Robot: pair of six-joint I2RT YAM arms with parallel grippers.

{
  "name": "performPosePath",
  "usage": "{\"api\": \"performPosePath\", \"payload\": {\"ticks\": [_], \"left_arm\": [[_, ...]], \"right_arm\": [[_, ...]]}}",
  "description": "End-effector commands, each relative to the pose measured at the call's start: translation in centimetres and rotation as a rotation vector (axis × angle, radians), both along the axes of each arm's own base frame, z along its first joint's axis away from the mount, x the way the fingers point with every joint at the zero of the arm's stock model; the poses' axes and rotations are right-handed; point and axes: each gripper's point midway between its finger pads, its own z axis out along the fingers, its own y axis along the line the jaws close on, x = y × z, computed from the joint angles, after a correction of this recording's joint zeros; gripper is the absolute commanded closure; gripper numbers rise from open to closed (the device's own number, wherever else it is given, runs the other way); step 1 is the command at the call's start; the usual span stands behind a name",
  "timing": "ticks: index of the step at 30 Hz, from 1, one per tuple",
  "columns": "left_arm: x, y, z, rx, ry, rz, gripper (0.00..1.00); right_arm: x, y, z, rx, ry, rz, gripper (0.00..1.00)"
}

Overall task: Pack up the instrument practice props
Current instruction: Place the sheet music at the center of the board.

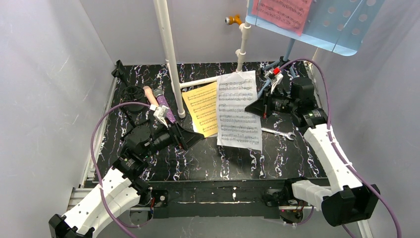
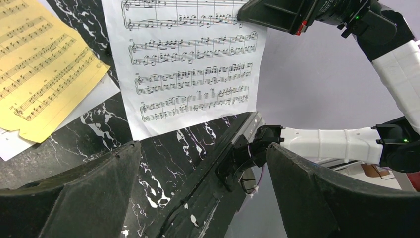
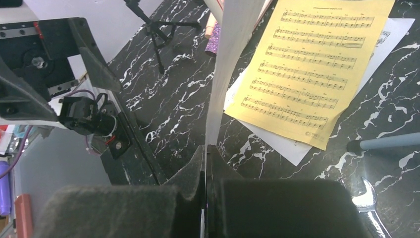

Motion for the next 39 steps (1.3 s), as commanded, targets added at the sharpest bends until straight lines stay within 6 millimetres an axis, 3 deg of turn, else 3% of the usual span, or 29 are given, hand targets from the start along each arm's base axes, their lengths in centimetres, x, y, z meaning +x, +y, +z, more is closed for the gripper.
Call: {"api": "performPosePath", "payload": {"ticks": [1, 12, 16, 21, 31, 36, 39], "left_arm": [[0.3, 0.2, -0.3, -0.009, 0.001, 0.022, 0.02], [-0.1, 1.1, -1.4, -0.032, 0.015, 0.056, 0.02], [-0.2, 1.1, -1.7, -0.030, 0.020, 0.057, 0.02], [-0.3, 1.1, -1.8, -0.034, 0.022, 0.053, 0.02], [-0.6, 1.4, -1.8, -0.043, 0.013, 0.061, 0.02], [-0.4, 1.2, -1.9, -0.030, 0.018, 0.053, 0.02], [-0.3, 1.2, -1.9, -0.027, 0.019, 0.053, 0.02]], "right_arm": [[1.6, 0.7, -1.0, -0.023, -0.019, -0.037, 0.99], [4.1, 3.6, -5.4, -0.067, 0.098, -0.085, 0.99], [5.4, 5.0, -6.0, -0.103, 0.098, -0.081, 0.99], [8.9, 6.2, -6.7, -0.126, 0.109, -0.130, 0.98], [14.8, 6.5, -11.6, -0.273, 0.076, -0.192, 0.96], [16.8, 6.4, -13.7, -0.331, 0.064, -0.222, 0.87], [17.9, 7.1, -14.1, -0.359, 0.034, -0.219, 0.71]]}}
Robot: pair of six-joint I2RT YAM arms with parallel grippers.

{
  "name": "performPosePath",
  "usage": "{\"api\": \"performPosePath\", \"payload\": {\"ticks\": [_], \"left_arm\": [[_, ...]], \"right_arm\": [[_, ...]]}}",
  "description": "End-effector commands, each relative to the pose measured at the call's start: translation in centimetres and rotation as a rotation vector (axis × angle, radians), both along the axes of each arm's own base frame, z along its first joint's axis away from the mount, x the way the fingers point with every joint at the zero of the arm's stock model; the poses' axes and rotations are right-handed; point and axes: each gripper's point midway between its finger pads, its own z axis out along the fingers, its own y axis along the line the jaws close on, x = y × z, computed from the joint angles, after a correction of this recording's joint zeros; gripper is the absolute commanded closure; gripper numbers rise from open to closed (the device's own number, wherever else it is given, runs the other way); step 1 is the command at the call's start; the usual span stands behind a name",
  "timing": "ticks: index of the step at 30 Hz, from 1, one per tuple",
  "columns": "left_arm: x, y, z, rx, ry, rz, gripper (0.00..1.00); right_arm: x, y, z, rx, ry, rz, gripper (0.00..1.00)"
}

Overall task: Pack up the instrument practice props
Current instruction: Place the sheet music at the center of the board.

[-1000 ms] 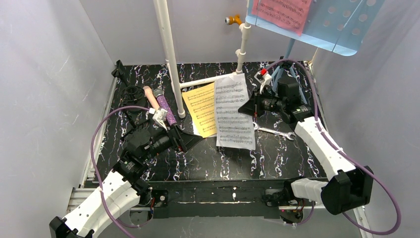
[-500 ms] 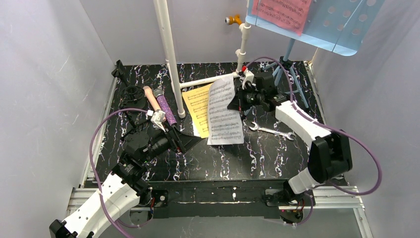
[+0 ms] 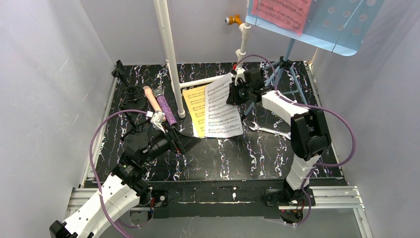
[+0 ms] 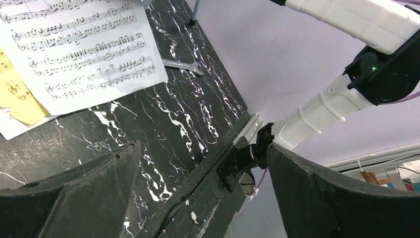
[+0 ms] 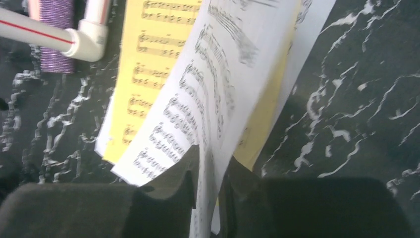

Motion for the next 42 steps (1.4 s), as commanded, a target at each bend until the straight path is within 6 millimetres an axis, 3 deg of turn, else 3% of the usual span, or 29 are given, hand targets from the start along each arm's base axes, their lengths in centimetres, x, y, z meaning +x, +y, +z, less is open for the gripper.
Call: {"api": "performPosePath", "payload": {"ticks": [1, 6, 11, 19, 23, 26, 29, 33, 35, 42], "left_arm": [[0.4, 0.0, 0.5, 0.002, -0.022, 0.008, 0.02], [0.5, 0.0, 0.7, 0.001, -0.024, 0.010, 0.02], [0.6, -0.2, 0.9, 0.004, -0.018, 0.003, 0.02], [0.2, -0.3, 1.0, -0.006, -0.013, -0.012, 0.02], [0.2, -0.3, 0.8, -0.009, -0.009, -0.009, 0.02], [0.1, -0.3, 0.6, -0.012, 0.004, -0.013, 0.02], [0.1, -0.3, 0.1, -0.011, 0.021, -0.011, 0.02], [0.4, -0.3, -0.5, -0.010, 0.050, 0.006, 0.02], [0.6, -0.3, -0.7, -0.008, 0.060, 0.011, 0.02], [0.8, -0.8, -0.8, -0.005, 0.090, -0.002, 0.02]], "right_arm": [[3.2, 1.1, 2.0, -0.038, -0.147, 0.019, 0.63], [2.7, 2.8, 2.8, -0.087, -0.221, 0.135, 0.24], [1.3, 2.9, 4.3, -0.120, -0.273, 0.214, 0.07], [1.5, -0.7, 8.0, -0.277, -0.419, 0.159, 0.03], [0.4, -1.4, 9.3, -0.283, -0.444, 0.168, 0.02], [-1.2, -1.3, 10.2, -0.257, -0.451, 0.229, 0.02], [-5.1, -0.1, 12.3, -0.162, -0.461, 0.436, 0.02], [-10.6, -0.2, 16.8, -0.025, -0.510, 0.626, 0.02], [-11.8, -1.3, 18.8, 0.015, -0.521, 0.637, 0.02], [-12.9, -5.1, 25.1, 0.057, -0.629, 0.571, 0.02]]}}
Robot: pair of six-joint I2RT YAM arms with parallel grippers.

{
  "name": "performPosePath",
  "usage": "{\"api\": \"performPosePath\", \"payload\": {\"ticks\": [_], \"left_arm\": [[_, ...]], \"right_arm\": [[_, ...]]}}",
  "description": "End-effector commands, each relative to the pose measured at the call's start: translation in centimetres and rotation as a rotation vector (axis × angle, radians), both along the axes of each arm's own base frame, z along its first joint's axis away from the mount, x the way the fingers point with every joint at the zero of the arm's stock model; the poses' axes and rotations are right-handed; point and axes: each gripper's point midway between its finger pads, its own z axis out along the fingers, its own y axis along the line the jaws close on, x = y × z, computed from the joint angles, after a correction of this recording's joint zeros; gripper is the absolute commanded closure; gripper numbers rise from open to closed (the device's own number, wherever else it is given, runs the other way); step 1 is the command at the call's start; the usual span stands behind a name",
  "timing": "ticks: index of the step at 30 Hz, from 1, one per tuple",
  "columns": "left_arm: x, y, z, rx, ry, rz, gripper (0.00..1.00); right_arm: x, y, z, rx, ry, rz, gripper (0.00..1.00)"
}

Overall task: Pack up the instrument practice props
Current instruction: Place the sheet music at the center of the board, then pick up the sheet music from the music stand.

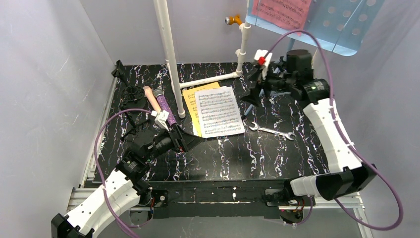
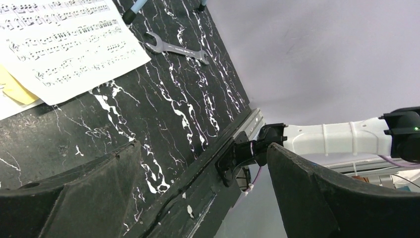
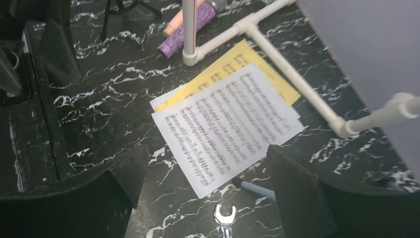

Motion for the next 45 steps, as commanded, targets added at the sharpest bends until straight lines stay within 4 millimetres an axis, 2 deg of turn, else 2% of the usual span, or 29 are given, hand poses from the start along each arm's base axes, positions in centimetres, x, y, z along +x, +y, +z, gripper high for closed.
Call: {"api": "performPosePath", "payload": {"ticks": [1, 11, 20, 27, 36, 45], "left_arm": [[0.2, -0.2, 0.7, -0.019, -0.001, -0.002, 0.02], [0.0, 0.0, 0.6, -0.026, -0.002, 0.003, 0.02], [-0.2, 0.3, 0.3, -0.027, -0.011, 0.012, 0.02], [-0.2, 0.4, 0.1, -0.022, -0.016, 0.010, 0.02], [-0.3, 0.4, 0.0, -0.021, -0.020, 0.012, 0.02], [-0.4, 0.5, 0.2, -0.025, -0.032, 0.012, 0.02]], "right_arm": [[-2.4, -1.6, 5.2, 0.079, -0.076, 0.038, 0.02], [-0.6, -6.4, 13.9, 0.196, -0.227, -0.183, 0.02], [1.5, -10.7, 19.8, 0.236, -0.388, -0.412, 0.02], [3.2, -14.7, 24.4, 0.285, -0.522, -0.653, 0.02], [5.6, -18.2, 27.4, 0.358, -0.616, -0.869, 0.02], [9.0, -16.9, 27.7, 0.414, -0.600, -0.804, 0.02]]}}
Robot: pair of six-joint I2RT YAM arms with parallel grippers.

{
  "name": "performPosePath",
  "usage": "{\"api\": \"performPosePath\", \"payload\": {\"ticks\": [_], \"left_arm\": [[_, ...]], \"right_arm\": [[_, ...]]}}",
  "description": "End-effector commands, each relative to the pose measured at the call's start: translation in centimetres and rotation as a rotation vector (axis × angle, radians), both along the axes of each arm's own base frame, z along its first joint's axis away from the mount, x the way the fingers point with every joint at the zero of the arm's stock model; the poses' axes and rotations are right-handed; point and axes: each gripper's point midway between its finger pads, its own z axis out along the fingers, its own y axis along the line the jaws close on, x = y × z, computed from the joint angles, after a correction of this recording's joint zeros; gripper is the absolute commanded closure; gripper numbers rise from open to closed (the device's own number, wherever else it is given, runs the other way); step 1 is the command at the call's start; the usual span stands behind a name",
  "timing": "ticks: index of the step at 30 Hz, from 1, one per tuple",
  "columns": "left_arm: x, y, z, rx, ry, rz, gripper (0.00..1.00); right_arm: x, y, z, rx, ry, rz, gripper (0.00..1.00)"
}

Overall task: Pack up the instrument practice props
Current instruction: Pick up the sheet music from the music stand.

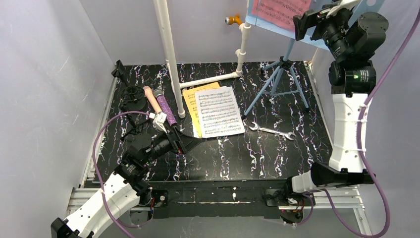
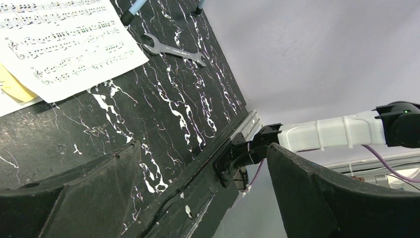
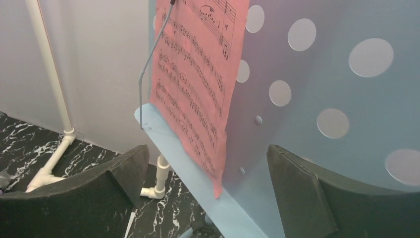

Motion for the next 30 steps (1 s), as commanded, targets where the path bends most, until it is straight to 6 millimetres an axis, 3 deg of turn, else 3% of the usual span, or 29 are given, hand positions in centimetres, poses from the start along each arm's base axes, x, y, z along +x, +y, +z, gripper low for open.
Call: {"api": "performPosePath", "payload": {"ticks": [1, 9, 17, 25, 30], "left_arm": [[0.2, 0.3, 0.5, -0.006, -0.038, 0.012, 0.02], [0.2, 0.4, 0.8, -0.010, -0.048, 0.017, 0.02], [0.5, 0.7, 0.9, -0.025, -0.034, 0.054, 0.02], [0.2, 0.6, 1.2, -0.027, -0.042, 0.036, 0.02], [0.0, 0.5, 1.4, -0.030, -0.045, 0.025, 0.02]], "right_arm": [[0.6, 0.4, 3.4, 0.038, -0.109, 0.030, 0.02], [3.5, 1.3, 3.5, 0.049, -0.123, 0.081, 0.15], [5.1, 1.7, 3.4, 0.044, -0.134, 0.101, 0.53], [4.5, 1.7, 4.8, 0.028, -0.181, 0.104, 0.98], [1.9, 1.8, 7.6, 0.008, -0.263, 0.114, 0.99]]}}
